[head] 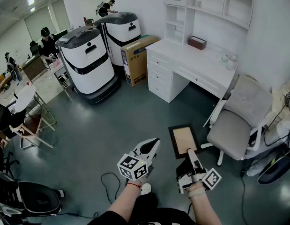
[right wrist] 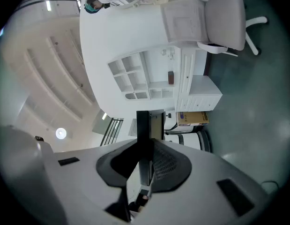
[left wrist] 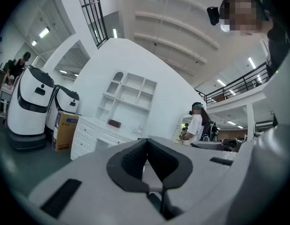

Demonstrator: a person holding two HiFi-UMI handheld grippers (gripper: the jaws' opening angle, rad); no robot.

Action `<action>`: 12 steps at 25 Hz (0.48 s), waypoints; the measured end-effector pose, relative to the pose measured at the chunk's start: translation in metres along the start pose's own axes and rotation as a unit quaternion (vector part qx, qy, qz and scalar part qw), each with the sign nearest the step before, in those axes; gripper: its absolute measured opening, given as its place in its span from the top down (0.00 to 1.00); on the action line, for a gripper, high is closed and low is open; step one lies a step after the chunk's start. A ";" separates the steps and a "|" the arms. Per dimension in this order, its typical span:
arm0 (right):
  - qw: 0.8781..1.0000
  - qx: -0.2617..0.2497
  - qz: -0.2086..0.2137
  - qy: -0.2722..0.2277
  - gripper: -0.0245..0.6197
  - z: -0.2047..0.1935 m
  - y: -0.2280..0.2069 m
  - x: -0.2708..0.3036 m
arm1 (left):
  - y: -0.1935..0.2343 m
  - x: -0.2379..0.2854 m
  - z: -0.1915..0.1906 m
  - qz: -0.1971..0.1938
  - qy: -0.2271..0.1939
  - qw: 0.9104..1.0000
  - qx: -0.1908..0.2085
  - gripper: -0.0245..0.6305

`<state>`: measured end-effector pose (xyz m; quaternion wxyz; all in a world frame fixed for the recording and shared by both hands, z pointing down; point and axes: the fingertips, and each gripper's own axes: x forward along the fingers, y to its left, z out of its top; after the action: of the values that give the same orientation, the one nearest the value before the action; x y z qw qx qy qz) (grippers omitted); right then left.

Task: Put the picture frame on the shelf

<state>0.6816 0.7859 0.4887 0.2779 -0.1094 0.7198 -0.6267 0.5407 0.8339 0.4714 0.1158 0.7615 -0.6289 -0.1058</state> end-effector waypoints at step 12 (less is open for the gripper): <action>1.000 -0.019 -0.001 -0.011 0.85 -0.010 -0.036 0.110 | 0.113 0.045 0.020 -0.017 0.016 1.000 -0.005 0.95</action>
<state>0.5789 0.7321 0.4950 0.2831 -0.1219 0.7284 -0.6119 0.4372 0.7680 0.4865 0.1276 0.7733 -0.6132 -0.0983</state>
